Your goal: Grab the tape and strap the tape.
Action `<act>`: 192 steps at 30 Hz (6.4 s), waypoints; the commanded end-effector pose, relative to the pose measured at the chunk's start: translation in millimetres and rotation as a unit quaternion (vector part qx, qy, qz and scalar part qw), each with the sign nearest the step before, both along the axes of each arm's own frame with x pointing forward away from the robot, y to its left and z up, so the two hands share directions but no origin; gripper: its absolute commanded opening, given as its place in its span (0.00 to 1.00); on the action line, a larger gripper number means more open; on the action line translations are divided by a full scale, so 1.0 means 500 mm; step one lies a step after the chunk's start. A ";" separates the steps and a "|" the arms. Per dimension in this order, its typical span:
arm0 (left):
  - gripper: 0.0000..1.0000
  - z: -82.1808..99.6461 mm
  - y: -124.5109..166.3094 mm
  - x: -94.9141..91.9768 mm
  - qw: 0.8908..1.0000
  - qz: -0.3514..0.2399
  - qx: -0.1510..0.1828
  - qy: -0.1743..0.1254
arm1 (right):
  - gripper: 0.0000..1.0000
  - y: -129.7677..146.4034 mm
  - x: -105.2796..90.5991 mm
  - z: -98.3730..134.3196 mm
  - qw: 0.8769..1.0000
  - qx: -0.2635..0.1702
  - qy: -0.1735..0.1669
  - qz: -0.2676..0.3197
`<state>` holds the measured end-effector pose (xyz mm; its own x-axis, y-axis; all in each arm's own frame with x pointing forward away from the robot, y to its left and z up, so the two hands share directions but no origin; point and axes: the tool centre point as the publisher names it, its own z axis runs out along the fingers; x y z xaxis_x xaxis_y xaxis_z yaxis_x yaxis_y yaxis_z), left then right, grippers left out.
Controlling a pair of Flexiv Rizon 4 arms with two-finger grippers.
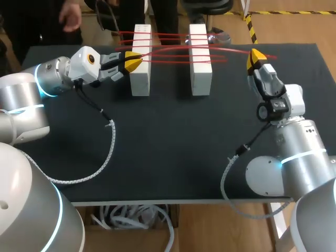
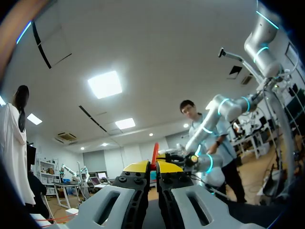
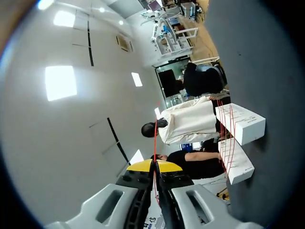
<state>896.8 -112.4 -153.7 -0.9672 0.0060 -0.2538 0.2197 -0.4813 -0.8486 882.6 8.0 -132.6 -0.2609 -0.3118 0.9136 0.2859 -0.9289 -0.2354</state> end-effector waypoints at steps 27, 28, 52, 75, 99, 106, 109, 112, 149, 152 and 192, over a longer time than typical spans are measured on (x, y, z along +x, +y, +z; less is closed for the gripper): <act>0.00 0.000 -0.001 0.000 1.000 0.000 0.000 0.000 | 0.00 0.001 -0.031 0.039 0.996 0.048 -0.075 0.008; 0.00 0.000 -0.001 0.000 1.000 0.000 0.000 0.000 | 0.00 0.000 -0.031 0.043 0.996 0.050 -0.078 0.007; 0.00 0.000 -0.001 0.000 1.000 0.000 0.000 0.000 | 0.00 0.025 0.008 -0.026 0.976 -0.093 -0.184 -0.076; 0.00 0.000 -0.001 0.000 1.000 0.000 0.000 0.000 | 0.00 0.032 0.005 -0.036 0.973 -0.113 -0.189 -0.070; 0.00 0.034 -0.022 -0.009 0.915 -0.028 0.228 0.332 | 0.00 0.032 0.005 -0.036 0.973 -0.113 -0.189 -0.070; 0.00 0.033 -0.016 -0.016 0.870 0.011 0.341 0.356 | 0.00 0.032 0.005 -0.036 0.973 -0.113 -0.189 -0.070; 0.00 0.030 -0.009 -0.021 0.854 0.028 0.377 0.357 | 0.00 0.032 0.005 -0.036 0.973 -0.113 -0.189 -0.070; 0.00 0.034 -0.001 -0.026 0.836 0.048 0.415 0.355 | 0.00 0.032 0.005 -0.036 0.973 -0.113 -0.189 -0.070; 0.00 0.112 0.004 -0.030 0.732 0.087 0.608 0.295 | 0.00 0.032 0.005 -0.036 0.973 -0.113 -0.189 -0.070; 0.00 0.117 0.004 -0.032 0.724 0.090 0.618 0.292 | 0.00 0.032 0.005 -0.036 0.973 -0.113 -0.189 -0.070; 0.00 0.212 -0.031 -0.129 0.650 0.164 0.696 0.257 | 0.00 0.032 0.005 -0.036 0.973 -0.113 -0.189 -0.070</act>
